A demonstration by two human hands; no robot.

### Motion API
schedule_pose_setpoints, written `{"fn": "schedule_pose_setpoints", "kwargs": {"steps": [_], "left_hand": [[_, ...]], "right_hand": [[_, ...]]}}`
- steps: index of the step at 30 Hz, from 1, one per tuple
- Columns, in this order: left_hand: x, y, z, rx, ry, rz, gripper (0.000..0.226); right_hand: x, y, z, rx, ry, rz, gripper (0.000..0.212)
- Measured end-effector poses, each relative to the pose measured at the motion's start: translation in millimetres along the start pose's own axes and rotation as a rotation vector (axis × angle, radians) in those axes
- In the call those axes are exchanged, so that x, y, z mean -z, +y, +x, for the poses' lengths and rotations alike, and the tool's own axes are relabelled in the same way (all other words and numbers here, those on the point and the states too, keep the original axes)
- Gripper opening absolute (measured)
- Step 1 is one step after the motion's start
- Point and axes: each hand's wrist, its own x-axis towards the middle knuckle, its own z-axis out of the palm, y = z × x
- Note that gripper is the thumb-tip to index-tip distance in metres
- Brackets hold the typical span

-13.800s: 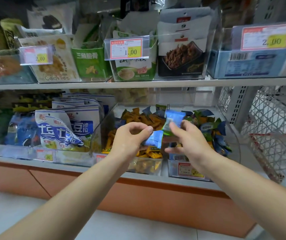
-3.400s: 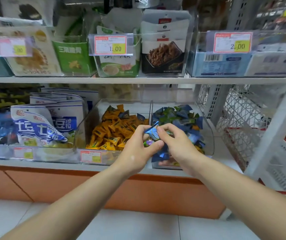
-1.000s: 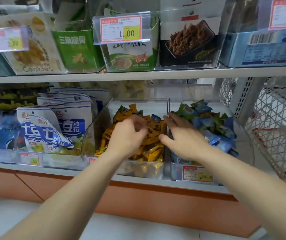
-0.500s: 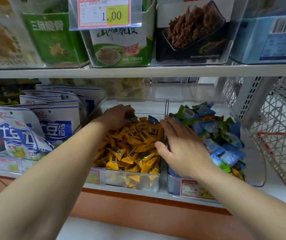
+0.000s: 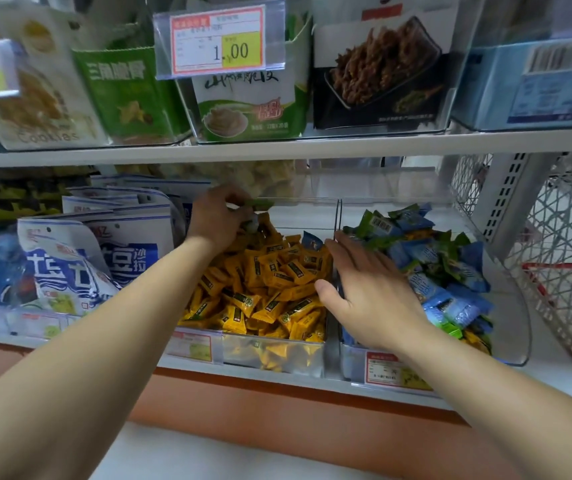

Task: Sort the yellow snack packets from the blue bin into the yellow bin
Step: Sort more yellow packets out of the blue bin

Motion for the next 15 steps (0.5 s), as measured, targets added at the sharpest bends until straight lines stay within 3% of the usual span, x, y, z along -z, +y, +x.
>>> {"fn": "schedule_pose_setpoints", "kwargs": {"steps": [5,10,13,15], "left_hand": [[21,39,-42,0.126,-0.020,-0.296,0.016],[20,73,-96,0.327,-0.152,-0.728,0.014],[15,87,-115,0.461,-0.251,-0.918,0.021],[15,93,-124,0.522,-0.339,-1.058,0.035]], "right_hand": [[12,2,7,-0.011,-0.006,0.103,0.082],[35,-16,9,0.151,0.206,0.351,0.110],[36,-28,2,0.208,0.125,0.469,0.113],[36,-27,0,0.204,0.091,0.510,0.104]]}}
